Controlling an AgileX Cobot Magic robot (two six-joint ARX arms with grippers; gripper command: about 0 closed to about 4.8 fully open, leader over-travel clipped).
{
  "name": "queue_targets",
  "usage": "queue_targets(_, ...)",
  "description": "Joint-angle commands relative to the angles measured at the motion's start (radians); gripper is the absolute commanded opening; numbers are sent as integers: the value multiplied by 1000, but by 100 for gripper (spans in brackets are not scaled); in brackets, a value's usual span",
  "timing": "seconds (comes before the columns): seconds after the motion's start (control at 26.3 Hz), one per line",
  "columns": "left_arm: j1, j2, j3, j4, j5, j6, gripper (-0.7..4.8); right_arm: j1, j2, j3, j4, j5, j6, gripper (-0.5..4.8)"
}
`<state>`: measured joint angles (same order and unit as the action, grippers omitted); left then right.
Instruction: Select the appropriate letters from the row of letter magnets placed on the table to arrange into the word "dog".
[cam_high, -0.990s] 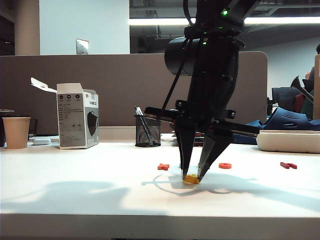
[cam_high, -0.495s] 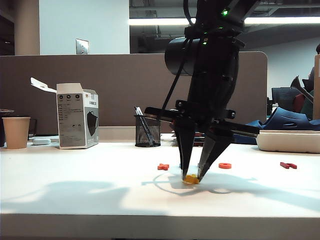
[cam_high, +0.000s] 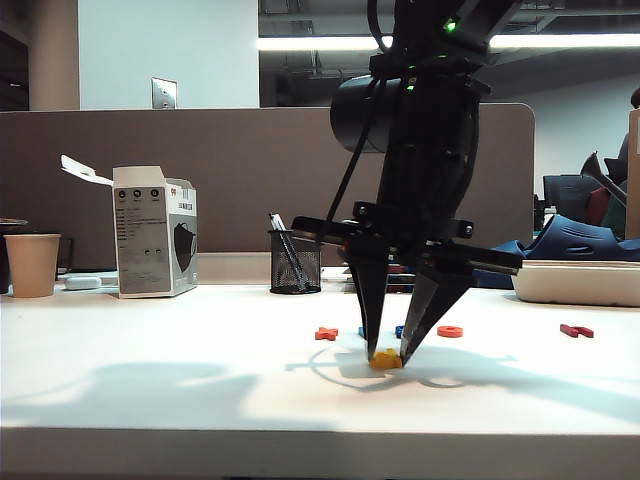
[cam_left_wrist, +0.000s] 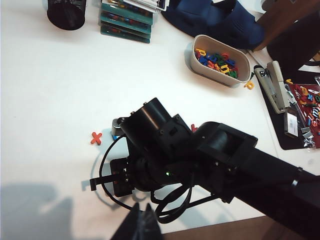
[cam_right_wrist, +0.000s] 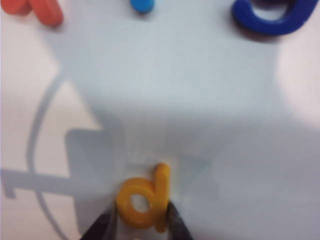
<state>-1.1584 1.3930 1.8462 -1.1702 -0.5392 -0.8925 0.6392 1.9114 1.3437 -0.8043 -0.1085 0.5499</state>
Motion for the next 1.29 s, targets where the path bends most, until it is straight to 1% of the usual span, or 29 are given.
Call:
queue_targets(0.04,1,-3,2,5,-6,-5,-5,1,-5,5,1,-2,2,163)
queue_targets(0.38,1,-3,2,5,-6,-5,-5,-1,-42,6,-4,-5,0,163)
queue_targets(0.53,1,-3,2,5,-6,-5,-5,-16,-75,6,-5,-5,-3,162)
queue_targets(0.72,1,-3,2,5,-6,-5,-5,-50,-119,6,0,11,-74,155)
queue_targets(0.8,1,-3,2,5,-6,-5,-5,-69,-132,7,11,30,-121,128)
queue_targets(0.84,1,-3,2,5,-6,-5,-5,-79,-134,7,17,39,-145,103)
queue_targets(0.95,1,-3,2,5,-6,-5,-5,-114,-135,7,32,47,-231,-11)
queue_targets(1.1,1,-3,2,5,-6,-5,-5,-157,-133,6,77,47,-317,-6)
queue_targets(1.29,1,-3,2,5,-6,-5,-5,-225,-127,6,139,33,-322,-6)
